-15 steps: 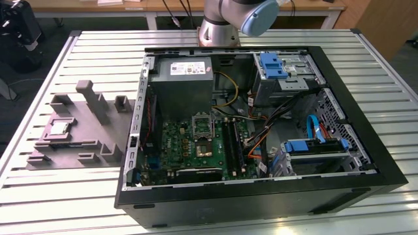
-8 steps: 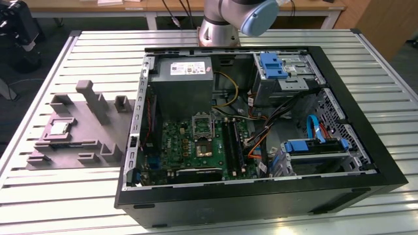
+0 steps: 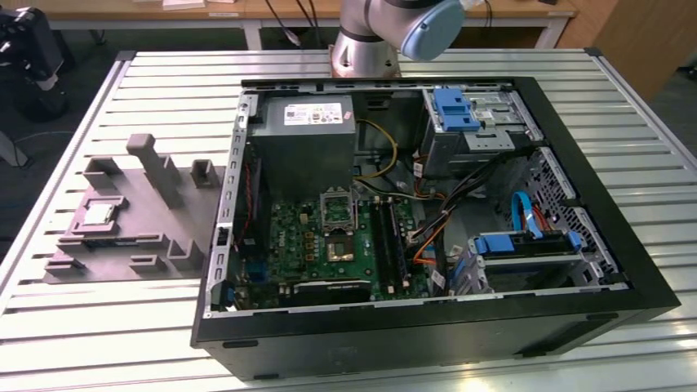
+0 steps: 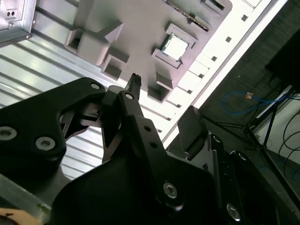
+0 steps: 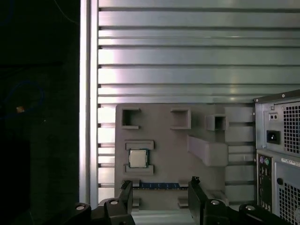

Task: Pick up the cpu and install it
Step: 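Pick up the cpu and move it towards the insertion slot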

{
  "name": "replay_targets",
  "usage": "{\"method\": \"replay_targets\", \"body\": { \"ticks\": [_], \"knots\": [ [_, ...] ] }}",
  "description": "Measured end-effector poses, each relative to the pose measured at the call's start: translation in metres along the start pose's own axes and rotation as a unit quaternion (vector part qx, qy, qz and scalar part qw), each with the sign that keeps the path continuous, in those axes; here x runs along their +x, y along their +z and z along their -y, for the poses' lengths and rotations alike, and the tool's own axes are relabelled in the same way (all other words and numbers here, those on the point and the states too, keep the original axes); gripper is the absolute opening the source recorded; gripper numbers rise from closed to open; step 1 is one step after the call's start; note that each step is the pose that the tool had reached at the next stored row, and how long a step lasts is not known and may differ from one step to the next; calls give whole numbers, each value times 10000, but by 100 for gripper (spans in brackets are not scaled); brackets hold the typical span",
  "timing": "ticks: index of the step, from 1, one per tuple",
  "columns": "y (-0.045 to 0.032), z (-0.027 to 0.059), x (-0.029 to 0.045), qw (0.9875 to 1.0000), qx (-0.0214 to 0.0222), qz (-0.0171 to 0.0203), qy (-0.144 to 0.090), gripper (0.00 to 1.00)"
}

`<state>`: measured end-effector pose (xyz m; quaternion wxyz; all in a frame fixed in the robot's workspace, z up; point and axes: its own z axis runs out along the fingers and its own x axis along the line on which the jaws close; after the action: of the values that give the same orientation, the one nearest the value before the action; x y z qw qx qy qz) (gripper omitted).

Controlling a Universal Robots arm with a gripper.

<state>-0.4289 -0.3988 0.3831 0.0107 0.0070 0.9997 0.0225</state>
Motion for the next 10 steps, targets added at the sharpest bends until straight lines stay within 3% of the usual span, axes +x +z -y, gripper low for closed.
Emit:
{"method": "replay_targets", "body": {
  "ticks": [10],
  "knots": [
    [74,4,19,10000,-3,-10,-4,59]
  ]
}}
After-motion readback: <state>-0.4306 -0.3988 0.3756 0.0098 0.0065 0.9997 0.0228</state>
